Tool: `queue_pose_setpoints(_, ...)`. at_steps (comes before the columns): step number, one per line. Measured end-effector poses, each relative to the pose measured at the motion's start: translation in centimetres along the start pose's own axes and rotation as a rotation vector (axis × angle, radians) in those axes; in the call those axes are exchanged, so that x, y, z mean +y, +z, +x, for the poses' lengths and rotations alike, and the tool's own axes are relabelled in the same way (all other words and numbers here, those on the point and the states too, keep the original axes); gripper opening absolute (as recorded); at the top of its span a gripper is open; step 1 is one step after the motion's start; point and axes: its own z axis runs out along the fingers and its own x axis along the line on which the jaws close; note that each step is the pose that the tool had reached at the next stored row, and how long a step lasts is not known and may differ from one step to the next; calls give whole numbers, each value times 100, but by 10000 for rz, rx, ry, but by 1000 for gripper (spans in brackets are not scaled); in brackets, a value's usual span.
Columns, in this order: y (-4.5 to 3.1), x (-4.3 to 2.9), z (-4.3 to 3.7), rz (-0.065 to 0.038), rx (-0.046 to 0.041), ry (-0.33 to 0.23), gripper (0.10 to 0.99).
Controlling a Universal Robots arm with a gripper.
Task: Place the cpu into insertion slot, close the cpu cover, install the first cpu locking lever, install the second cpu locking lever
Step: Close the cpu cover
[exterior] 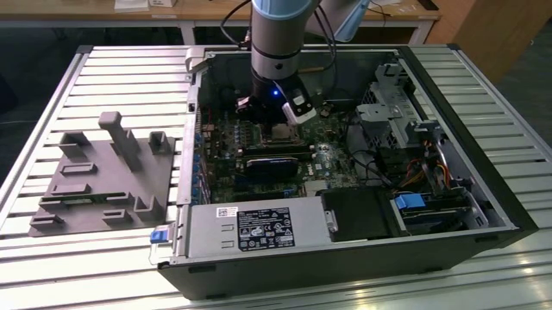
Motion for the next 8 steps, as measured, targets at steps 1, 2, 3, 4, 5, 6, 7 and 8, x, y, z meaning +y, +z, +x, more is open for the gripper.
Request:
queue_pose_setpoints(1, 0, 0, -2, -1, -1, 0, 106)
queue_pose_setpoints(2, 0, 1, -4, -1, -1, 1, 106)
queue_pose_setpoints(3, 0, 2, -8, -1, -1, 0, 106)
queue_pose_setpoints(4, 0, 2, -11, 0, -1, 0, 106)
queue_pose_setpoints(5, 1, 3, -16, -4, -5, -1, 106)
queue_pose_setpoints(6, 1, 4, -19, -2, -3, -1, 106)
queue_pose_setpoints(7, 0, 5, -20, -1, -2, 0, 106)
queue_pose_setpoints(8, 0, 6, -20, 0, -1, 1, 106)
